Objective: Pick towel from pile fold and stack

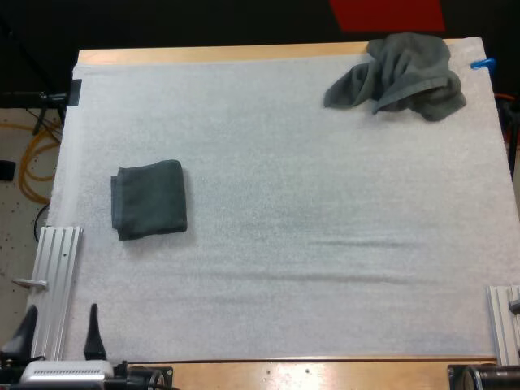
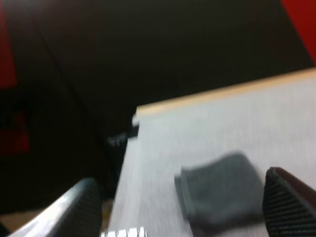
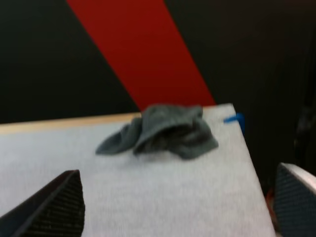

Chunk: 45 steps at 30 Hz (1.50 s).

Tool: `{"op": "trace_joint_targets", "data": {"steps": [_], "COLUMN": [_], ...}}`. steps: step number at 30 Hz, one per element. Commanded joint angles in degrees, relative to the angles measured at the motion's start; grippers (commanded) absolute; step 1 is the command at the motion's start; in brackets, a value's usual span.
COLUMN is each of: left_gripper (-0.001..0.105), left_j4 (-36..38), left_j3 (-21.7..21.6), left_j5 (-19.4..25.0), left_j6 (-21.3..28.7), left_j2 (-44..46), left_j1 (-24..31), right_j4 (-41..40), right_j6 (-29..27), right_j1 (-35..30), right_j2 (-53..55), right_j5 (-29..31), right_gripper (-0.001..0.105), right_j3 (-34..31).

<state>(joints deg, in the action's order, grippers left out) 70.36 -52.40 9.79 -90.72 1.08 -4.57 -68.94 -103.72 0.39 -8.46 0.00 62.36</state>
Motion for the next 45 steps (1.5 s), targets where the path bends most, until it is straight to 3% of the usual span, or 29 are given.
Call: {"op": "trace_joint_targets", "data": {"steps": [1, 6, 14, 22, 29, 38, 45], "left_gripper": [0.066, 0.066, 0.066, 0.066, 0.066, 0.066, 0.066], "left_j4": [2.36, 13.13, 13.25, 0.59, -11.47, -13.76, -14.61], "left_j3": [0.2, -0.91, -0.91, 3.75, 13.34, 23.41, 24.16], "left_j5": [0.73, 0.83, -0.17, -4.69, -4.88, -4.88, -4.88], "left_j6": [-0.36, 0.42, 1.0, 0.56, -0.89, -0.77, -0.77], "left_j2": [6.93, 7.65, 7.77, 7.77, 7.66, 7.66, 7.58], "left_j1": [0.07, 0.46, 0.46, 0.46, 0.46, 0.46, 0.46], "right_j4": [0.1, 0.1, -4.15, 3.99, 16.12, 16.36, 14.77], "right_j6": [-0.48, 0.53, 3.24, -2.11, -2.16, -1.86, -1.04], "right_j1": [-0.21, -0.21, -0.21, -0.21, -0.21, -0.21, -0.21], "right_j2": [1.67, 8.28, 11.72, 11.58, 11.49, 11.47, 11.47], "right_j5": [0.0, 0.56, 4.03, 3.72, 3.56, 3.56, 3.56], "right_gripper": [0.075, 0.075, 0.075, 0.075, 0.075, 0.075, 0.075], "right_j3": [0.15, 0.11, -1.84, -9.85, -21.16, -31.32, -33.02]}}
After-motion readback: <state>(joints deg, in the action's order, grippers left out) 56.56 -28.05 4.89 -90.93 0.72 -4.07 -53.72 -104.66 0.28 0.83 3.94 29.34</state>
